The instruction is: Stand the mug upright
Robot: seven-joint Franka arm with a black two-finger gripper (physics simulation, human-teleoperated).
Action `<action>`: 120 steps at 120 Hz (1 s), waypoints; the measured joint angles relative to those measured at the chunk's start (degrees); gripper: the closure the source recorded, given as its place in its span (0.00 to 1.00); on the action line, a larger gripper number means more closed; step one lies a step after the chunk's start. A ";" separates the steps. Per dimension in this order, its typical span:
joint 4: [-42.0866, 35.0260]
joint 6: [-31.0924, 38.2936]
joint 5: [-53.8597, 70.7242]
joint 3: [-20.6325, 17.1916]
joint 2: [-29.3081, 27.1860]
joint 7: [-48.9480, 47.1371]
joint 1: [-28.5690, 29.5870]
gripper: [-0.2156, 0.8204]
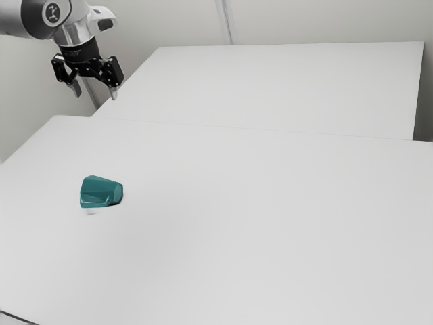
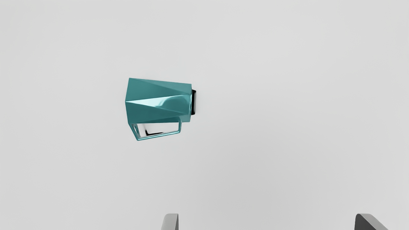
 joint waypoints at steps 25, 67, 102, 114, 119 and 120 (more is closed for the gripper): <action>-0.97 0.32 0.00 -0.01 -0.15 0.97 0.15 0.21; -4.59 2.51 0.18 0.98 0.20 2.03 2.24 0.21; -7.44 5.29 -8.47 1.13 4.43 2.94 16.24 0.21; -7.49 5.86 -11.89 1.14 7.58 4.00 21.01 0.21; -7.48 6.24 -13.26 1.15 9.03 4.67 22.34 0.21; -7.48 6.31 -13.54 1.13 9.31 4.81 22.55 0.21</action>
